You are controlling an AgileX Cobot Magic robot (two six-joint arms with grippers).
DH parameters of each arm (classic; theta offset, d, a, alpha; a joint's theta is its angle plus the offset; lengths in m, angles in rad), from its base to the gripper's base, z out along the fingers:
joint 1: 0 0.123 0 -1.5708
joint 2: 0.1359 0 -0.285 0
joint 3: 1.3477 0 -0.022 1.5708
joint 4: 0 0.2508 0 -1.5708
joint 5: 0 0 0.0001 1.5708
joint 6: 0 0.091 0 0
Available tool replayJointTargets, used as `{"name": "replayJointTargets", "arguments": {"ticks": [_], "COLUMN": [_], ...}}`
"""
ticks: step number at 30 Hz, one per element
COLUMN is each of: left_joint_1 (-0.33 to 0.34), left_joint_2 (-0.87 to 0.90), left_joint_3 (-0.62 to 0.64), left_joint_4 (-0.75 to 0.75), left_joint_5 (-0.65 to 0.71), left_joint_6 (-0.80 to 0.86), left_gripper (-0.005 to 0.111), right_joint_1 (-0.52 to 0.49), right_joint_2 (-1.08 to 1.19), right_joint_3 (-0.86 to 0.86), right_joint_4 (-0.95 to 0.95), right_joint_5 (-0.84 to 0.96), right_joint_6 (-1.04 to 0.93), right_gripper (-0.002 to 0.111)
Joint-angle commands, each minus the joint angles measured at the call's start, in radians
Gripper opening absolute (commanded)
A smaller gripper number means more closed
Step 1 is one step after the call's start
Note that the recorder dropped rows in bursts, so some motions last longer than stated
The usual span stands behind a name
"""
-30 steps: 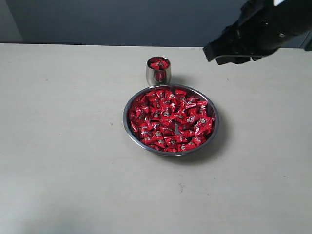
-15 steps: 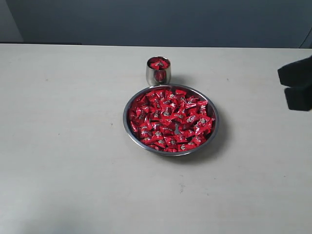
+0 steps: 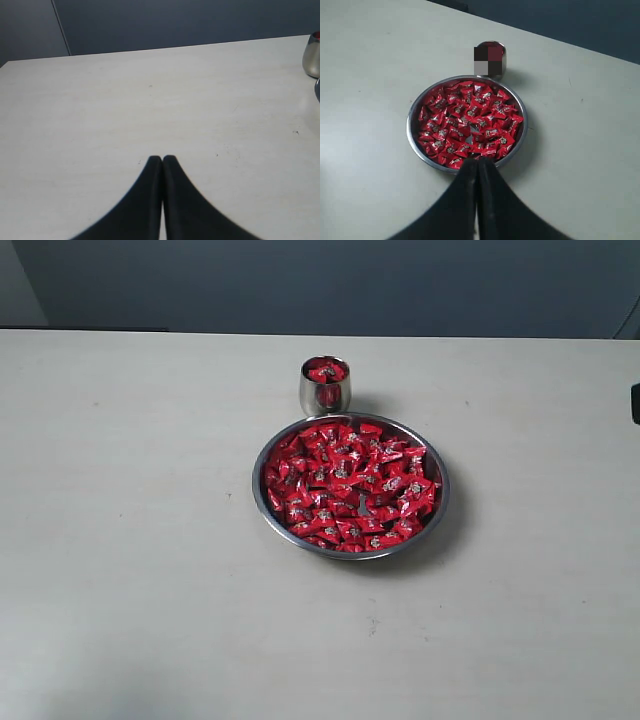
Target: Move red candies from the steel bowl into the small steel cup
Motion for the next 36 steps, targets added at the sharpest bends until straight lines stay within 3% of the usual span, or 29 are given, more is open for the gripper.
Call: {"name": "replayJointTargets", "arguments": {"ticks": [1, 11, 19, 30, 36], "left_joint_1": [-0.005, -0.005, -0.005, -0.005, -0.005], "left_joint_2": [-0.005, -0.005, -0.005, -0.005, -0.005], "left_joint_3": [-0.008, -0.008, -0.008, -0.008, -0.008], "left_joint_4": [0.002, 0.002, 0.002, 0.002, 0.002], "left_joint_5": [-0.007, -0.007, -0.005, -0.005, -0.005], "left_joint_6": [-0.003, -0.003, -0.003, -0.003, -0.003], "left_gripper": [0.0, 0.0, 0.0, 0.0, 0.0], "right_joint_1": [-0.006, -0.032, -0.304, -0.526, -0.603], "right_joint_2": [-0.004, -0.082, -0.328, -0.59, -0.648], "right_joint_3": [0.002, 0.049, 0.425, 0.737, 0.816], "right_joint_4": [0.009, -0.01, -0.079, -0.077, -0.077], "right_joint_5": [-0.006, -0.137, -0.449, -0.615, -0.619], "right_joint_6": [0.002, 0.002, 0.002, 0.002, 0.002], "right_gripper": [0.0, 0.0, 0.0, 0.0, 0.0]}}
